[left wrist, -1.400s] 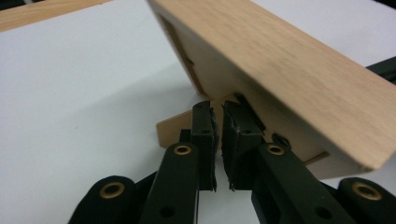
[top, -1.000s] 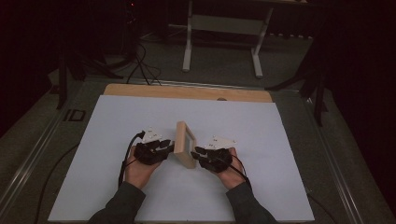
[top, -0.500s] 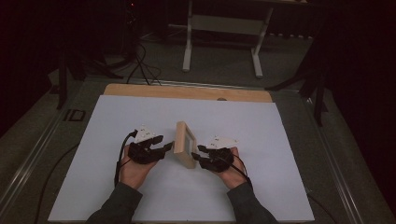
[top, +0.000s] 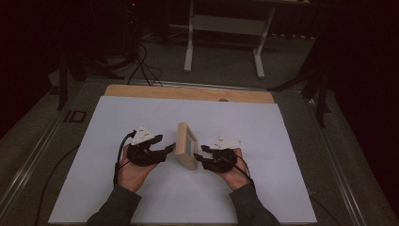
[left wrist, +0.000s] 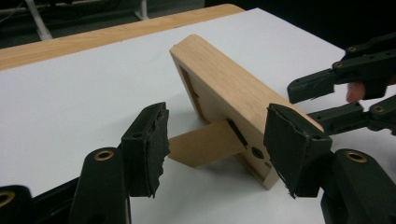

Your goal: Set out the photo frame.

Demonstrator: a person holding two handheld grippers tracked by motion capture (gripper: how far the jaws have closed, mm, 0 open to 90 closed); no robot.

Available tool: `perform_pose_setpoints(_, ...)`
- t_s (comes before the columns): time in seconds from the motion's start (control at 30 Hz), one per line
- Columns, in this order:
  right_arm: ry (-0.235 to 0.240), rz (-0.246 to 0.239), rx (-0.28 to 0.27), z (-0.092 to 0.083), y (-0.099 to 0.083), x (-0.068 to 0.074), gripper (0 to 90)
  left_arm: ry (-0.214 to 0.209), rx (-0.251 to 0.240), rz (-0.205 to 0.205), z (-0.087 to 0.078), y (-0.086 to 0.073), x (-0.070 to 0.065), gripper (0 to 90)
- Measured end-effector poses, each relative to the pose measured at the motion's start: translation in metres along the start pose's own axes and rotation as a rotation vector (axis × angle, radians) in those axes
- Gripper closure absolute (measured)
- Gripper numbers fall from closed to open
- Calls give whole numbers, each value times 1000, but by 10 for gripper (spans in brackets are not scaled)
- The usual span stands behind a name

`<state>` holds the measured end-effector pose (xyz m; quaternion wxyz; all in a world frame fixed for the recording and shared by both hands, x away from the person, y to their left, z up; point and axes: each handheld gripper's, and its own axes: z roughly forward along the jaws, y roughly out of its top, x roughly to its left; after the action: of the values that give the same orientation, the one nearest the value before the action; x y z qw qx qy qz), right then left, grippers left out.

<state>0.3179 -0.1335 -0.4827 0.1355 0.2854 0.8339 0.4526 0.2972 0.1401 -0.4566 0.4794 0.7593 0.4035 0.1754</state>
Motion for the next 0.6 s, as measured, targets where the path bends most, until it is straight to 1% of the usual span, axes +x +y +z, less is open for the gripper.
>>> perform_pose_setpoints(0.2, -1, 3, 0, -1, 0, 0, 547, -11, -7, -2, -2, 1, -2, 375)
perform_pose_setpoints(0.47, -1, 4, -1, -1, 0, -1, 545, -25, -10, 15, -3, 4, -9, 318)
perform_pose_setpoints(0.6, -2, 4, -2, -1, 0, -1, 544, -41, -2, 22, 0, 4, -13, 305)
